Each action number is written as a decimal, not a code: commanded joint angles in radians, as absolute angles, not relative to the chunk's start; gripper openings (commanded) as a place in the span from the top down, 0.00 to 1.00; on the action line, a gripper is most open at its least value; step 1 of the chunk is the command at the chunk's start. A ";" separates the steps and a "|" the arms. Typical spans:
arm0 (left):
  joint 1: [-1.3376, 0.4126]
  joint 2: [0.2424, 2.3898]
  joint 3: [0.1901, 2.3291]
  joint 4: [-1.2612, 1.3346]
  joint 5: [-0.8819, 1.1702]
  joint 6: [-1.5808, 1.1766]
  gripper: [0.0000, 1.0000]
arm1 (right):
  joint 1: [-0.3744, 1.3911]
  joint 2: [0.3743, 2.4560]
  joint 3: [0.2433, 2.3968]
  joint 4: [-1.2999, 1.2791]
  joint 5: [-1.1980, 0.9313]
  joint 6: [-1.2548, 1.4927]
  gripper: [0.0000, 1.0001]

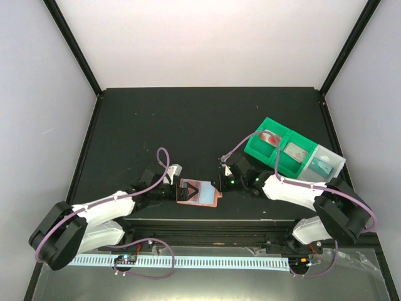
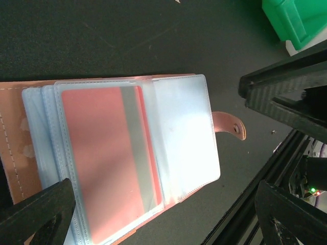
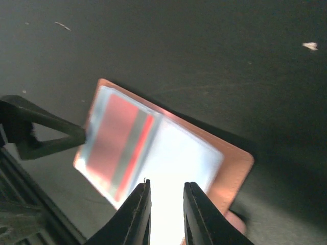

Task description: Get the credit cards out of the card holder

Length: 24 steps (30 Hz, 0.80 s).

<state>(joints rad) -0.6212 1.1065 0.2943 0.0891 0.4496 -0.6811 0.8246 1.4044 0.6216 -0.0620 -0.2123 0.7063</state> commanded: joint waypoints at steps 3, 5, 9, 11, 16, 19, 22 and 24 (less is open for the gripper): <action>-0.613 1.110 0.313 0.101 0.455 -0.662 0.02 | 0.854 1.414 0.670 -0.013 -0.265 0.806 0.78; -0.613 1.099 0.296 0.115 0.460 -0.672 0.02 | 0.865 1.439 0.680 0.019 -0.272 0.829 0.78; -0.614 1.077 0.269 0.144 0.478 -0.696 0.02 | 0.875 1.501 0.716 0.050 -0.284 0.847 0.77; -0.613 1.072 0.261 0.146 0.480 -0.704 0.02 | 0.877 1.536 0.733 0.065 -0.295 0.852 0.78; -0.612 1.062 0.246 0.170 0.482 -0.722 0.02 | 0.879 1.602 0.751 0.079 -0.305 0.865 0.78; -0.612 1.060 0.238 0.190 0.493 -0.740 0.02 | 0.880 1.635 0.754 0.083 -0.305 0.855 0.79; -0.613 1.054 0.235 0.178 0.490 -0.732 0.02 | 0.880 1.687 0.774 0.086 -0.332 0.849 0.80; -0.613 1.047 0.235 0.168 0.487 -0.728 0.02 | 0.885 1.715 0.782 0.101 -0.346 0.851 0.81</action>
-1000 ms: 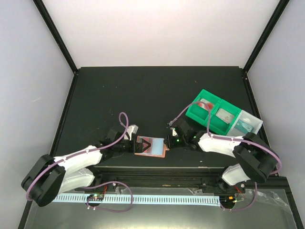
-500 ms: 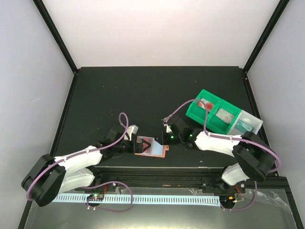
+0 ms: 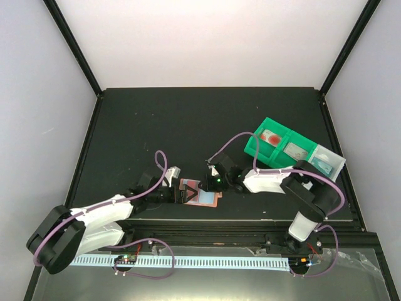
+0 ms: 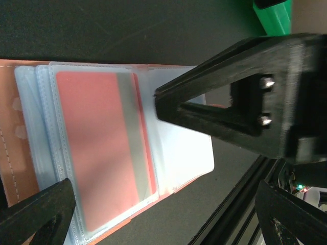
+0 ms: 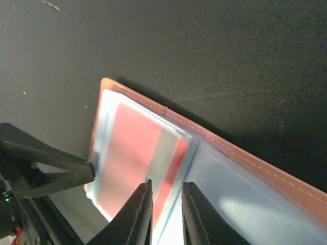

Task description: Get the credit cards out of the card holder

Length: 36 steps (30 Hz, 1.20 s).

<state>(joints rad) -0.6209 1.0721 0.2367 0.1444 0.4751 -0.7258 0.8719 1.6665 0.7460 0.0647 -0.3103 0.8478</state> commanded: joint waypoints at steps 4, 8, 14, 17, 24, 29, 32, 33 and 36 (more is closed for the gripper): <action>-0.613 1.029 0.232 0.159 0.483 -0.741 0.02 | 0.890 1.753 0.787 0.082 -0.333 0.839 0.85; -0.611 0.990 0.232 0.139 0.473 -0.743 0.02 | 0.891 1.769 0.777 0.023 -0.295 0.816 0.92; -0.610 0.979 0.241 0.113 0.435 -0.721 0.01 | 0.890 1.766 0.751 0.008 -0.250 0.801 0.97; -0.609 1.003 0.241 0.125 0.443 -0.719 0.02 | 0.890 1.777 0.749 0.017 -0.255 0.803 0.97; -0.607 1.025 0.239 0.156 0.457 -0.724 0.02 | 0.891 1.776 0.747 0.031 -0.257 0.801 0.98; -0.607 1.022 0.232 0.189 0.479 -0.738 0.01 | 0.890 1.779 0.740 0.040 -0.259 0.802 0.98; -0.607 1.032 0.232 0.201 0.488 -0.738 0.01 | 0.891 1.782 0.736 0.051 -0.265 0.804 0.98; -0.607 1.037 0.230 0.210 0.493 -0.739 0.01 | 0.890 1.782 0.735 0.053 -0.266 0.803 0.98; -0.606 1.051 0.224 0.240 0.507 -0.744 0.01 | 0.891 1.782 0.735 0.055 -0.267 0.801 0.98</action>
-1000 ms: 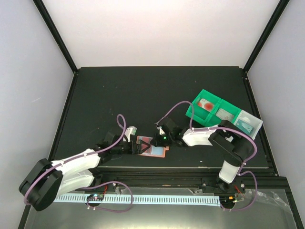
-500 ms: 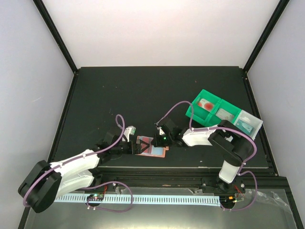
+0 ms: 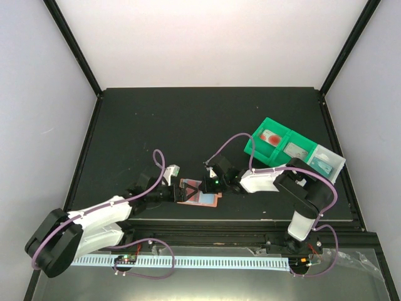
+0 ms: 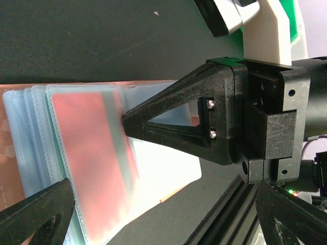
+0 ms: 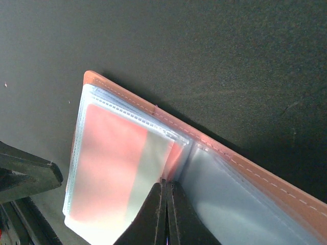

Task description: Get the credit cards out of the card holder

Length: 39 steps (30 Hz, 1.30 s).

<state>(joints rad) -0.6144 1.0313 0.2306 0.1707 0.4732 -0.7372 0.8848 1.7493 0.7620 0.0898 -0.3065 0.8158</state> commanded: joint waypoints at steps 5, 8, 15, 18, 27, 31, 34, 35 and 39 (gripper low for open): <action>-0.607 1.088 0.219 0.266 0.506 -0.744 0.01 | 0.890 1.782 0.733 0.058 -0.268 0.801 0.98; -0.606 1.111 0.219 0.281 0.512 -0.747 0.01 | 0.891 1.780 0.731 0.060 -0.268 0.799 0.98; -0.607 1.115 0.219 0.306 0.540 -0.766 0.02 | 0.891 1.778 0.723 0.073 -0.270 0.800 0.98; -0.606 1.104 0.219 0.309 0.554 -0.779 0.02 | 0.891 1.774 0.720 0.081 -0.274 0.802 0.98; -0.608 1.071 0.218 0.333 0.584 -0.815 0.02 | 0.891 1.729 0.693 0.136 -0.284 0.814 0.91; -0.608 1.066 0.218 0.354 0.592 -0.830 0.02 | 0.891 1.708 0.677 0.162 -0.284 0.818 0.87; -0.610 1.075 0.221 0.376 0.605 -0.842 0.02 | 0.891 1.697 0.674 0.164 -0.277 0.819 0.85; -0.609 1.081 0.221 0.385 0.612 -0.847 0.02 | 0.890 1.691 0.672 0.165 -0.275 0.820 0.84; -0.611 1.097 0.221 0.408 0.629 -0.860 0.02 | 0.891 1.645 0.652 0.176 -0.259 0.829 0.80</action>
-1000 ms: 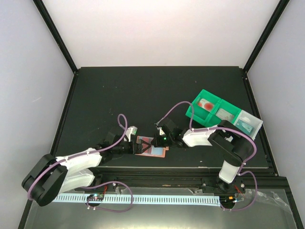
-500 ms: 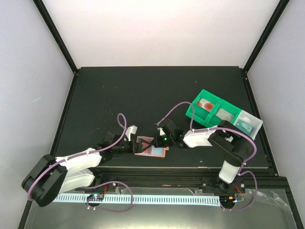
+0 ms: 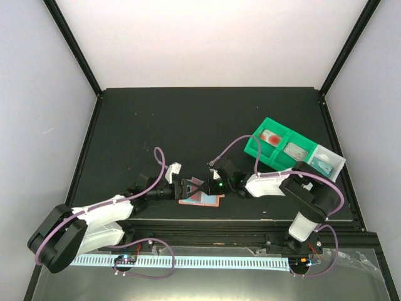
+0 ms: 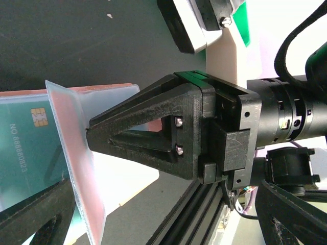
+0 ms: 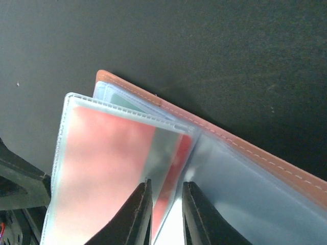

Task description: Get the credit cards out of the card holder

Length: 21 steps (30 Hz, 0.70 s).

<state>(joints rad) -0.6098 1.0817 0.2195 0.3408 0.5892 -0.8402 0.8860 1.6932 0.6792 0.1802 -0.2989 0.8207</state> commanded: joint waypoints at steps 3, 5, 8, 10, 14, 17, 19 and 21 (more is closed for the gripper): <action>-0.616 1.100 0.221 0.417 0.632 -0.866 0.02 | 0.891 1.606 0.649 0.154 -0.238 0.829 0.77; -0.617 1.097 0.223 0.420 0.634 -0.870 0.02 | 0.890 1.579 0.649 0.135 -0.220 0.827 0.75; -0.621 1.095 0.231 0.416 0.634 -0.871 0.02 | 0.891 1.538 0.647 0.098 -0.183 0.822 0.73; -0.628 1.096 0.232 0.420 0.630 -0.876 0.02 | 0.890 1.513 0.645 0.077 -0.157 0.821 0.73; -0.651 1.113 0.232 0.453 0.615 -0.894 0.02 | 0.890 1.458 0.626 0.056 -0.119 0.821 0.72; -0.674 1.146 0.244 0.479 0.618 -0.908 0.02 | 0.891 1.412 0.618 0.014 -0.077 0.815 0.72; -0.693 1.167 0.249 0.512 0.615 -0.920 0.02 | 0.890 1.371 0.607 -0.004 -0.056 0.812 0.72; -0.710 1.190 0.259 0.539 0.614 -0.927 0.02 | 0.889 1.338 0.599 -0.021 -0.035 0.806 0.71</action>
<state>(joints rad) -0.6804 1.1545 0.2203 0.4431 0.6106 -0.9031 0.8860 1.4025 0.6178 0.0280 -0.1165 0.8238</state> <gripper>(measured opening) 0.981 0.282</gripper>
